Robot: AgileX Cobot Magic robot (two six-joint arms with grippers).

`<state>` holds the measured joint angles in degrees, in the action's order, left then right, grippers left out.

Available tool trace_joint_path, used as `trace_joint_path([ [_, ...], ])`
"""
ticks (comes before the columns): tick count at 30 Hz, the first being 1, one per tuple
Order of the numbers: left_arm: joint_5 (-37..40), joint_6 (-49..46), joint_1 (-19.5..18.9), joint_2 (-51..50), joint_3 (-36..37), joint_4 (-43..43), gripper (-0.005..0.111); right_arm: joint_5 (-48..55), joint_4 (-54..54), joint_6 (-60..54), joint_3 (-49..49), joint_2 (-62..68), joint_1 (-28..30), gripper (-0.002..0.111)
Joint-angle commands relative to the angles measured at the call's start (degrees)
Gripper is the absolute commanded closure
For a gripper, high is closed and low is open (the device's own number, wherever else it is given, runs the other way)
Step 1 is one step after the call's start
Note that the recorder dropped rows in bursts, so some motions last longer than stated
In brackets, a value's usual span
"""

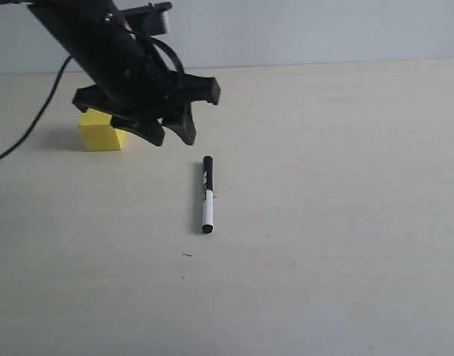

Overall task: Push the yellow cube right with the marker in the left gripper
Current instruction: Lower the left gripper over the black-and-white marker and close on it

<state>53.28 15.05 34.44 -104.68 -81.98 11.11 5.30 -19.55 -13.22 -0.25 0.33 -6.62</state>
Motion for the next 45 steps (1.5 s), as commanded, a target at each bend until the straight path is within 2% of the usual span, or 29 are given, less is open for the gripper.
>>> trace_joint_path([
  [1, 2.31, 2.04, 1.73, -8.35, -7.84, -0.51, 0.061, -0.28, 0.04, -0.15, 0.25, -0.33, -0.07, 0.108],
  [6, 3.22, 3.05, 3.01, -15.05, -14.83, -1.46, 0.061, -0.28, 0.04, -0.15, 0.25, -0.33, -0.07, 0.108],
  [13, 9.23, 6.21, 3.64, -21.54, -21.43, -4.91, 0.061, -0.28, 0.04, -0.15, 0.25, -0.33, -0.07, 0.108],
  [34, 11.84, 10.23, 3.89, -27.97, -21.61, -4.60, 0.061, -0.28, 0.04, -0.15, 0.25, -0.33, -0.07, 0.108],
  [45, 11.29, 14.28, 6.13, -29.30, -20.61, -8.05, 0.061, -0.28, 0.04, -0.15, 0.25, -0.33, -0.07, 0.108],
])
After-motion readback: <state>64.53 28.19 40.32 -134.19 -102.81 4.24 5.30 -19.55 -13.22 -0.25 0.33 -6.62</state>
